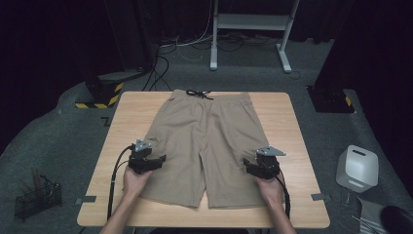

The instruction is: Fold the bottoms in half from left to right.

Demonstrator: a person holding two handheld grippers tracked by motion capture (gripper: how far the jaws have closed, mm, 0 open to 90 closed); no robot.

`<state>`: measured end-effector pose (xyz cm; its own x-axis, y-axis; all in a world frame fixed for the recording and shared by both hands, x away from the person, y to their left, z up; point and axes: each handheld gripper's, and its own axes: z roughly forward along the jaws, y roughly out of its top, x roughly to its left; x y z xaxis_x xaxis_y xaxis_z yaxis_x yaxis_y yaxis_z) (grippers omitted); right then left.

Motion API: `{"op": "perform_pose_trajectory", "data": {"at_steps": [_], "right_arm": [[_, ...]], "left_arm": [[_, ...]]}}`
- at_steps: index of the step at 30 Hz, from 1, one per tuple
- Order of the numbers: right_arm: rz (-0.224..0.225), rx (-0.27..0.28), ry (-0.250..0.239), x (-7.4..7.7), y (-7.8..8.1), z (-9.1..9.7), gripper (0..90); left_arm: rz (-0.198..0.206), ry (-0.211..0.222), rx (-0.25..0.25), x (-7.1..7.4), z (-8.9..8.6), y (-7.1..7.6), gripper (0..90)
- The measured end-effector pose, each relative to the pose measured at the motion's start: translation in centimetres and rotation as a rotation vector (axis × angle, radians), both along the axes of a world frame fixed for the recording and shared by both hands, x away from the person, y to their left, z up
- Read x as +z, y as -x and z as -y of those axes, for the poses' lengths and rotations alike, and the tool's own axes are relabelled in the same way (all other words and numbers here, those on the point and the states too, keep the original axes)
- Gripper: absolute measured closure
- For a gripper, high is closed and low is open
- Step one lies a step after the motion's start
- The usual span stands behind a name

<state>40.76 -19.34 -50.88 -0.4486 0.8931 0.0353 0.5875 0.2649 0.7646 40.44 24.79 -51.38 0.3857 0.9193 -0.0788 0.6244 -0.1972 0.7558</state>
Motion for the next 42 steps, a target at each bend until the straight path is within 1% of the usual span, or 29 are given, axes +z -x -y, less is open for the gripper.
{"op": "perform_pose_trajectory", "data": {"at_steps": [3,4,6,7,9,10,11,12,13,14,16,18,19,20,21,22,23,25,27,29,31,33,34,35,36,38,40,41,42], "right_arm": [[0.003,0.002,0.004,0.1,-0.3,-0.1,36.4],[-0.008,0.007,0.002,0.1,-0.6,-0.3,36.2],[-0.009,0.012,0.002,0.2,-0.7,-0.4,36.2],[-0.002,0.020,0.003,0.3,-0.9,-0.6,36.4],[0.000,0.019,-0.011,0.4,-1.1,-0.6,36.6],[0.001,0.016,-0.018,0.4,-1.2,-0.6,36.8],[0.000,0.012,-0.026,0.4,-1.3,-0.6,37.0],[0.001,0.010,-0.028,0.4,-1.4,-0.5,37.2],[0.002,0.006,-0.033,0.5,-1.5,-0.6,37.2],[0.004,0.002,-0.035,0.6,-1.6,-0.6,37.2],[0.008,-0.003,-0.039,0.8,-1.7,-0.7,37.2],[0.014,-0.012,-0.046,1.2,-2.3,-1.0,37.7],[0.014,-0.011,-0.043,1.3,-2.6,-1.1,37.8],[0.010,-0.010,-0.037,1.4,-3.1,-1.3,38.0],[0.010,-0.010,-0.037,1.4,-3.1,-1.3,38.0],[0.004,-0.011,-0.023,1.4,-3.7,-1.7,38.5],[-0.002,-0.009,-0.014,1.4,-4.1,-2.0,38.7],[0.005,-0.007,-0.001,1.3,-4.6,-2.3,40.3],[-0.007,-0.015,0.003,1.0,-5.1,-2.5,40.1],[-0.008,-0.019,0.002,0.9,-5.2,-2.5,40.3],[-0.009,-0.022,0.006,0.7,-5.5,-2.6,40.5],[-0.013,-0.031,0.011,0.5,-6.2,-2.7,40.8],[-0.002,-0.037,0.011,0.5,-6.4,-2.8,41.8],[-0.002,-0.047,0.012,0.5,-6.7,-2.8,41.7],[-0.012,-0.051,0.013,0.5,-7.0,-2.9,41.6],[-0.018,-0.060,0.008,0.4,-7.5,-2.9,41.5],[-0.017,-0.066,0.002,0.2,-8.0,-3.1,41.6],[-0.019,-0.071,0.005,0.1,-8.2,-3.1,41.5],[-0.028,-0.072,0.007,-0.1,-8.3,-3.1,41.4]], "left_arm": [[-0.004,0.005,0.006,0.1,-0.2,0.0,27.2],[-0.015,0.028,0.004,0.3,-0.4,0.0,26.5],[-0.021,0.030,0.002,0.3,-0.5,-0.1,26.6],[-0.060,0.035,-0.025,0.5,-0.4,-0.5,26.8],[-0.062,0.040,-0.033,0.6,-0.3,-0.6,27.8],[-0.045,0.053,-0.029,0.8,-0.2,-0.8,28.4],[-0.056,0.061,-0.038,1.0,-0.2,-1.0,29.0],[-0.062,0.049,-0.042,1.1,-0.1,-1.3,27.4],[-0.062,0.049,-0.042,1.1,-0.1,-1.3,27.1],[-0.055,0.031,-0.049,1.4,0.2,-1.6,27.1],[-0.047,0.041,-0.051,1.5,0.2,-1.7,27.5],[-0.054,0.019,-0.057,1.7,0.3,-2.2,26.8],[-0.028,-0.005,-0.055,2.0,0.7,-2.7,27.0],[-0.028,-0.005,-0.055,2.0,0.7,-2.7,27.6],[-0.023,-0.011,-0.055,2.1,0.8,-3.0,27.6],[-0.009,-0.007,-0.052,2.2,1.1,-3.7,27.5],[-0.008,-0.001,-0.050,2.2,1.2,-4.0,28.0],[-0.023,-0.002,-0.046,2.1,1.5,-4.7,27.8],[-0.017,0.000,-0.046,2.0,1.9,-5.3,27.7],[-0.019,0.002,-0.046,1.9,2.0,-5.5,28.2],[-0.037,-0.026,-0.051,1.7,2.6,-6.4,27.3],[-0.035,-0.024,-0.047,1.7,2.9,-7.0,27.5],[-0.037,-0.018,-0.043,1.8,3.3,-7.5,27.5],[-0.037,-0.018,-0.043,1.8,3.3,-7.5,27.5],[-0.027,-0.024,-0.045,1.9,3.7,-8.0,27.8],[-0.030,-0.029,-0.045,1.9,3.9,-8.2,27.9],[-0.039,-0.052,-0.047,1.7,4.2,-8.8,27.8],[-0.034,-0.063,-0.042,1.5,4.4,-9.1,27.9],[-0.029,-0.057,-0.037,1.4,4.4,-9.3,28.3]]}}
